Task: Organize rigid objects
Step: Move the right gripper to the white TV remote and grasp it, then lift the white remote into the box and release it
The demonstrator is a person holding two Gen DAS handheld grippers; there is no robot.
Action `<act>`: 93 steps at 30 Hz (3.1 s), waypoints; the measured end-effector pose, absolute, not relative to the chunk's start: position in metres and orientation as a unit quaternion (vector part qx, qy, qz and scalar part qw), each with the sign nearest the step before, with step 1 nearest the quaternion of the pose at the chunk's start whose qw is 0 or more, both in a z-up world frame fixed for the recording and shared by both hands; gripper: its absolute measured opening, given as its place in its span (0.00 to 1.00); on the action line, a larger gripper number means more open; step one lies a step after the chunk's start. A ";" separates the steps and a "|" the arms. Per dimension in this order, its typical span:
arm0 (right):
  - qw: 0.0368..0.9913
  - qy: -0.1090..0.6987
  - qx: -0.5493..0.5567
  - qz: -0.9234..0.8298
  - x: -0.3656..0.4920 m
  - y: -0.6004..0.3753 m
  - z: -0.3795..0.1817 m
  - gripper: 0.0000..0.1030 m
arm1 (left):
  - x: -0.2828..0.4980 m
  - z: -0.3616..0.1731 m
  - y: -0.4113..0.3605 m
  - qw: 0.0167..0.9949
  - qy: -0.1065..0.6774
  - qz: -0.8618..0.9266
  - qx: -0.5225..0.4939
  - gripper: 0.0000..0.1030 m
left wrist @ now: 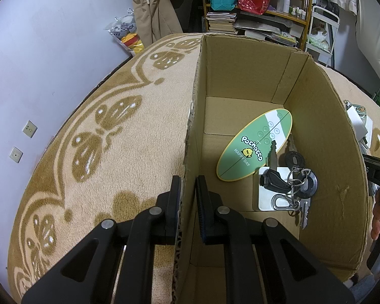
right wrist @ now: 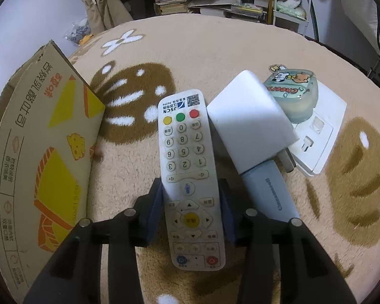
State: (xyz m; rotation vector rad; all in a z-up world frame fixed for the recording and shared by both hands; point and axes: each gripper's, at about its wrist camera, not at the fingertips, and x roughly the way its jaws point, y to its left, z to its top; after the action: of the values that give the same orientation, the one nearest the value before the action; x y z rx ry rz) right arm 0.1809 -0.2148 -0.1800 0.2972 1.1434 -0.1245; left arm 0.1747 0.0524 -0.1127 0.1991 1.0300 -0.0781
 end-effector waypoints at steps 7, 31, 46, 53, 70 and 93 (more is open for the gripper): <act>0.831 0.537 0.117 -0.080 0.181 -0.205 -0.182 0.45 | 0.175 -0.112 0.053 0.865 0.491 -0.038 0.096 0.11; 0.871 0.469 0.137 -0.045 0.161 -0.189 -0.107 0.43 | 0.175 -0.111 0.057 0.866 0.489 -0.037 0.101 0.11; 0.914 0.390 0.105 0.044 0.166 -0.129 -0.018 0.43 | 0.175 -0.113 0.055 0.866 0.488 -0.036 0.107 0.11; 0.908 0.403 0.092 0.068 0.172 -0.102 -0.027 0.43 | 0.175 -0.114 0.056 0.865 0.490 -0.036 0.103 0.11; 0.883 0.453 0.086 0.083 0.171 -0.079 -0.075 0.43 | 0.178 -0.114 0.054 0.864 0.492 -0.037 0.100 0.11; 0.909 0.408 0.058 0.066 0.162 -0.096 -0.048 0.41 | 0.178 -0.115 0.054 0.863 0.494 -0.038 0.098 0.12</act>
State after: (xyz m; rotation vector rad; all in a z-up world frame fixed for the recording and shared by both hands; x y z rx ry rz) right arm 0.1623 -0.0962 -0.0481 0.1206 0.8416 0.1366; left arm 0.1780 0.0545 -0.1149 0.2059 1.0361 -0.0799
